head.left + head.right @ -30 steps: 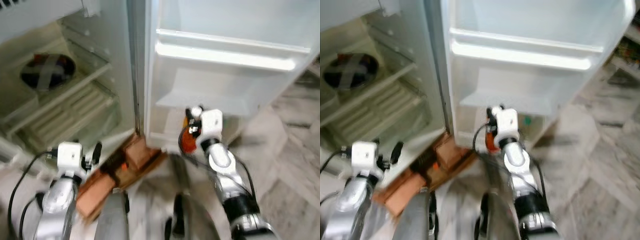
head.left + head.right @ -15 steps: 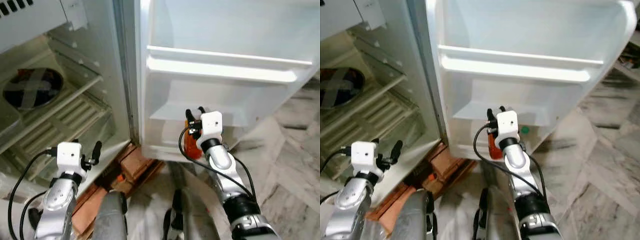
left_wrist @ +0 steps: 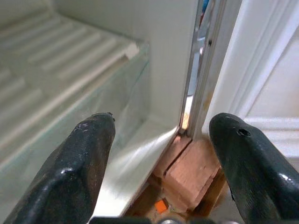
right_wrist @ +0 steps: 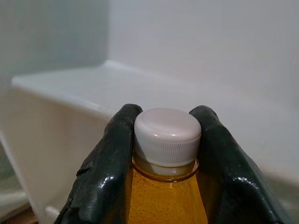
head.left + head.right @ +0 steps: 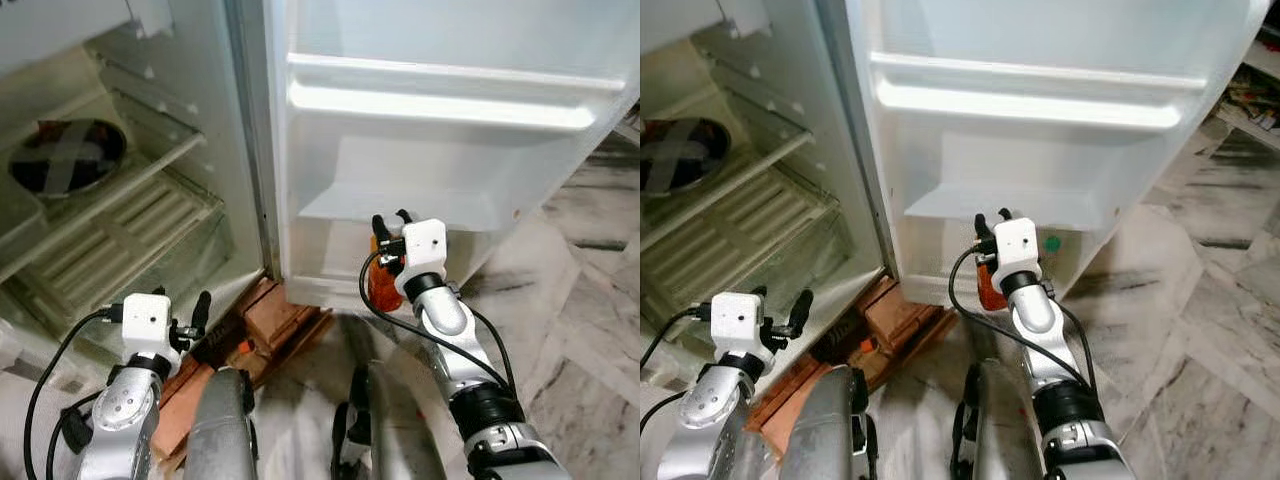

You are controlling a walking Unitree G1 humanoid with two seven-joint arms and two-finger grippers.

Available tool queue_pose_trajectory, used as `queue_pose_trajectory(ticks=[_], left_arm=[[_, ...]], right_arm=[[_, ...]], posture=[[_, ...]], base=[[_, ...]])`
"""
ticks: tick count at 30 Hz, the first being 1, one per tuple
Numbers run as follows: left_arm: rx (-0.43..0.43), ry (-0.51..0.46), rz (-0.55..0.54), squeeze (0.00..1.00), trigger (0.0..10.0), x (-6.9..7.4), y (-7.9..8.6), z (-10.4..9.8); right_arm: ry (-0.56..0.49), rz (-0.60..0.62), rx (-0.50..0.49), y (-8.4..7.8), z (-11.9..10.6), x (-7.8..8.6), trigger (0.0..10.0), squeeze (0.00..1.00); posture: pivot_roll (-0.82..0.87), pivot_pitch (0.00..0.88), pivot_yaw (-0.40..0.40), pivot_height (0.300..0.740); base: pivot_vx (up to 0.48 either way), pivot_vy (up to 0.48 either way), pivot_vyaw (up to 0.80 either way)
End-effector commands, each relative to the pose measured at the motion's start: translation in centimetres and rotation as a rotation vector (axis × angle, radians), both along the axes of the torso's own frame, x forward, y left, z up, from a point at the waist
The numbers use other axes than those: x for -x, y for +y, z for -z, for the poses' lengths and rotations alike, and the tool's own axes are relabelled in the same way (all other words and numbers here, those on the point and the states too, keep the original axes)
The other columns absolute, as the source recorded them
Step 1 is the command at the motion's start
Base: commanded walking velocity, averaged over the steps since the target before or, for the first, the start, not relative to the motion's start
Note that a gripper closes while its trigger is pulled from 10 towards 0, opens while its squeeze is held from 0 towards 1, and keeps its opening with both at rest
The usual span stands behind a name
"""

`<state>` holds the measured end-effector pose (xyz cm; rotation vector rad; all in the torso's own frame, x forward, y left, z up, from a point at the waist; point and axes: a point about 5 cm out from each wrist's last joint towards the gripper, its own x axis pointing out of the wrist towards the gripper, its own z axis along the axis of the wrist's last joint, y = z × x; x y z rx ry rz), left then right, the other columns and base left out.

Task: Restocking fridge

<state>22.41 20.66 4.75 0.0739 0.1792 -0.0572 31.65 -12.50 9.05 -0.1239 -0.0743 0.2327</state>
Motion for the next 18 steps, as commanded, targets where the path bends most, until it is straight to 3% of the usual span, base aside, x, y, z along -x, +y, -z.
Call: queue_pose_trajectory(ticks=[1, 4, 6, 8, 18], left_arm=[[0.044, 0.025, -0.057, 0.00, 10.0, 0.5, 0.5, 0.2], [0.163, 0.065, -0.092, 0.00, 10.0, 0.7, 1.1, 0.0], [0.163, 0.073, -0.094, 0.00, 10.0, 0.7, 1.3, -0.1], [0.147, 0.085, -0.122, 0.00, 10.0, 1.1, 2.4, -0.3], [0.135, 0.072, -0.206, 0.00, 10.0, 3.4, 3.3, -1.2]], right_arm=[[-0.007, 0.002, -0.002, -0.1, -0.1, -0.2, 10.0, 0.00], [-0.016, -0.014, 0.007, 0.3, -0.3, -0.6, 10.0, 0.00], [-0.022, -0.021, 0.014, 0.5, -0.4, -0.7, 10.0, 0.00], [-0.052, -0.066, 0.015, 1.9, -1.0, -1.3, 10.0, 0.00], [-0.151, -0.181, 0.092, 5.5, -3.3, -3.0, 10.0, 0.00]], posture=[[0.13, 0.198, -0.041, 0.577], [0.14, 0.212, -0.041, 0.577], [0.14, 0.216, -0.041, 0.577], [0.16, 0.234, -0.037, 0.577], [0.24, 0.292, -0.035, 0.577]], base=[[0.000, 0.000, 0.00], [0.000, 0.000, 0.00], [0.000, 0.000, 0.00], [0.000, 0.000, 0.00], [0.000, 0.000, 0.00]])
